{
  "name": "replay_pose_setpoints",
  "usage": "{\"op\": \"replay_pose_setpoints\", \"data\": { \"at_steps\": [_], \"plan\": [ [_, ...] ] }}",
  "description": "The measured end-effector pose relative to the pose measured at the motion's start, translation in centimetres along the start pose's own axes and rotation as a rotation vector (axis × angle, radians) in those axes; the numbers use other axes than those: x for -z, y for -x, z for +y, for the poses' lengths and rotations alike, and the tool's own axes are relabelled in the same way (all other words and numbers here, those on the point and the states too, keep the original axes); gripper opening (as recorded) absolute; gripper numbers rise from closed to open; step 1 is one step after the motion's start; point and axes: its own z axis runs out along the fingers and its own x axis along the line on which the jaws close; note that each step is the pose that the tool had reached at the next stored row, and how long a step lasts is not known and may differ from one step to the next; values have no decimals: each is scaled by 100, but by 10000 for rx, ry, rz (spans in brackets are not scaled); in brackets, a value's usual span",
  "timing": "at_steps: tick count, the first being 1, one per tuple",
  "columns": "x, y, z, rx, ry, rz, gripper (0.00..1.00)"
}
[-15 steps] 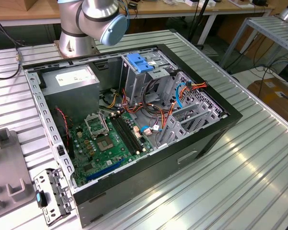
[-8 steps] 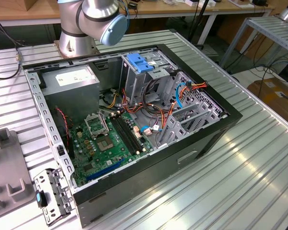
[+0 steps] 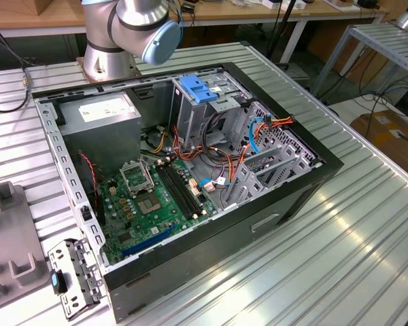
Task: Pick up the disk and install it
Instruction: 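Pick up the disk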
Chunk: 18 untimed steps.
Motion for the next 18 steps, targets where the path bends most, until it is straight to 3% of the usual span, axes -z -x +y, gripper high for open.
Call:
{"op": "replay_pose_setpoints", "data": {
  "at_steps": [12,14,18],
  "plan": [
    [0,1,-22,-1,0,0,60],
    [-1,1,-22,0,-1,0,51],
    [-1,1,-22,0,0,0,51]
  ]
}}
